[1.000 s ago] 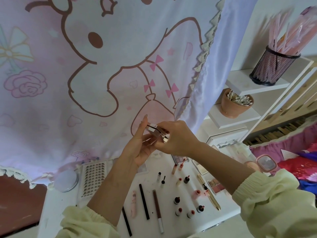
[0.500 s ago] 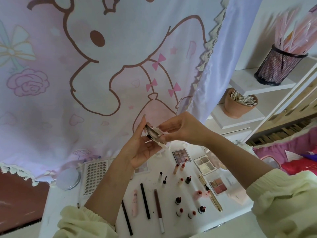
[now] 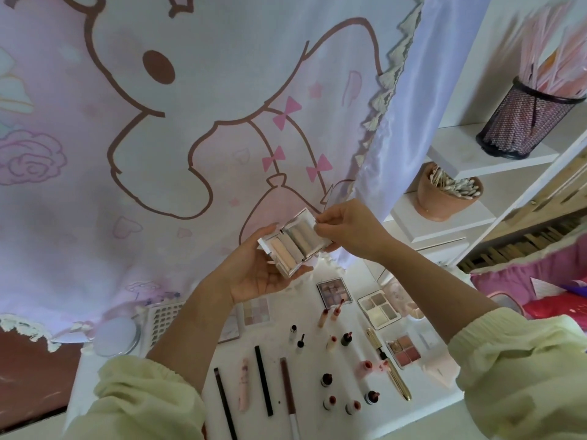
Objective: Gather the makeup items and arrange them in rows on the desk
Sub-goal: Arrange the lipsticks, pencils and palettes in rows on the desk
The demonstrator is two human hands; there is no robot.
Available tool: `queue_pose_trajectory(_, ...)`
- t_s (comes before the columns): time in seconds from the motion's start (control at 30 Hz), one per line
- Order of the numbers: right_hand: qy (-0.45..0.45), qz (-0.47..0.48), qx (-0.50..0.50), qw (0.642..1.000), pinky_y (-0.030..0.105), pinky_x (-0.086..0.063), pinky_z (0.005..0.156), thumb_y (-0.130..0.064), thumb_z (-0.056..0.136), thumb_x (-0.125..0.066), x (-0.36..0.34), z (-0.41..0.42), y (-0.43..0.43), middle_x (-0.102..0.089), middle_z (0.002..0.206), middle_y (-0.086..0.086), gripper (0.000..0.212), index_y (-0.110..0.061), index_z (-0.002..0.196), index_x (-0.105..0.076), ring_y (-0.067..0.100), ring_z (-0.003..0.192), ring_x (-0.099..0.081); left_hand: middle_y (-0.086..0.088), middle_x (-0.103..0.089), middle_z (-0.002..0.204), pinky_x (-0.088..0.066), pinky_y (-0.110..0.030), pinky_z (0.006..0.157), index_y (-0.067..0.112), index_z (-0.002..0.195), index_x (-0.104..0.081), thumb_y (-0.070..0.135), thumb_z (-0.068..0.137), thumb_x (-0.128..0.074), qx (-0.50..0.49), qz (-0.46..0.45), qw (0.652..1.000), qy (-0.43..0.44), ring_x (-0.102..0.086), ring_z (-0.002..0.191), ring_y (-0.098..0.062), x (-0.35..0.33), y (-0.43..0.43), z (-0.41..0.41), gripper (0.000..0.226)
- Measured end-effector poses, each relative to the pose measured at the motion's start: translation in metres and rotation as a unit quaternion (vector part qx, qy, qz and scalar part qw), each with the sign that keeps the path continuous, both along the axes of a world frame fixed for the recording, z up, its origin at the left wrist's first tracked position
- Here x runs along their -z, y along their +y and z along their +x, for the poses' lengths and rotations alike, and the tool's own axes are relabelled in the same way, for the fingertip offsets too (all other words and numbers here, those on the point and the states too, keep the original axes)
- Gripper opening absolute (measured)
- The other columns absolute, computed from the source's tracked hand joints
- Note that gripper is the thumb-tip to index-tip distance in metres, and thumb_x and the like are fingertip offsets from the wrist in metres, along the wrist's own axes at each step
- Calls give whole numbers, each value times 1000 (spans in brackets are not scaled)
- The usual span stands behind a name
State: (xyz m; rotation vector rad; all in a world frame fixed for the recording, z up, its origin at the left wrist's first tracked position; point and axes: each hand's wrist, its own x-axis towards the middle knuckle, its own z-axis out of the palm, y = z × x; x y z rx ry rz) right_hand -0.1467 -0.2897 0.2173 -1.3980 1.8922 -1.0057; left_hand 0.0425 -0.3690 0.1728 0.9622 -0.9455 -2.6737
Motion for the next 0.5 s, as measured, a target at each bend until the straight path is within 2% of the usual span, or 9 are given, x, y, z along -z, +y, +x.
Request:
queue_pose_trajectory(0.1, -39, 30, 14, 999, 23, -58, 55, 2, 85, -62, 20, -12, -7, -37, 65, 12, 30, 25, 70, -52, 28, 59, -38, -28, -60, 124, -56, -30, 68, 7, 127, -59, 49, 89, -53, 14, 21, 999, -27, -64, 98, -33, 16, -7, -2, 57)
queue_pose_trajectory(0.17, -47, 50, 21, 997, 24, -57, 54, 1, 85, -63, 34, -17, -9, -34, 63, 12, 31, 25, 70, -52, 27, 57, -39, -27, -62, 120, -57, -33, 68, 4, 124, -59, 46, 89, -54, -9, 47, 998, -50, -65, 94, -35, 31, -9, -2, 54)
queue_pose_trajectory(0.23, -35, 68, 39, 996, 24, -57, 53, -2, 85, -66, 50, -23, -12, -38, 58, 12, 28, 20, 68, -58, 24, 52, -47, -26, -65, 109, -59, -39, 66, 1, 116, -60, 43, 91, -53, -65, 64, 992, -87, -66, 89, -38, 48, -13, -3, 49)
queue_pose_trajectory(0.3, -5, 89, 59, 994, 30, -58, 55, -3, 81, -66, 69, -26, -16, -36, 55, 9, 30, 6, 55, -55, 21, 52, -47, -22, -66, 99, -59, -41, 65, 0, 108, -59, 41, 95, -49, -110, 55, 985, -121, -65, 85, -37, 63, -15, -6, 45)
queue_pose_trajectory(0.33, 12, 100, 68, 993, 33, -54, 57, -4, 79, -65, 79, -27, -18, -33, 53, 8, 31, 0, 51, -51, 20, 53, -43, -21, -66, 97, -59, -41, 67, 0, 107, -59, 40, 96, -48, -123, 52, 982, -132, -64, 84, -36, 71, -16, -9, 43)
queue_pose_trajectory(0.37, 26, 115, 75, 990, 30, -47, 57, -5, 78, -64, 90, -28, -21, -33, 53, 8, 32, -2, 50, -49, 18, 53, -39, -21, -65, 97, -58, -42, 70, -1, 107, -58, 38, 96, -48, -131, 51, 979, -145, -64, 85, -35, 79, -16, -13, 41)
queue_pose_trajectory(0.4, 34, 129, 81, 988, 27, -41, 58, -6, 77, -63, 99, -28, -21, -35, 54, 8, 31, 2, 51, -49, 16, 54, -37, -21, -65, 97, -56, -43, 72, -1, 107, -58, 36, 97, -49, -138, 47, 977, -158, -63, 85, -34, 85, -14, -16, 39)
queue_pose_trajectory(0.47, 27, 156, 97, 983, 25, -36, 60, -9, 78, -62, 116, -28, -22, -41, 58, 9, 27, 6, 57, -52, 16, 56, -40, -19, -63, 95, -53, -41, 72, 1, 104, -57, 32, 97, -49, -152, 34, 970, -186, -62, 84, -32, 97, -11, -22, 33)
queue_pose_trajectory(0.5, 22, 169, 101, 980, 25, -35, 60, -10, 78, -62, 123, -28, -22, -41, 59, 9, 27, 2, 56, -52, 17, 56, -42, -18, -63, 95, -52, -40, 73, 2, 103, -57, 30, 97, -49, -156, 27, 967, -200, -62, 84, -30, 103, -10, -25, 30)
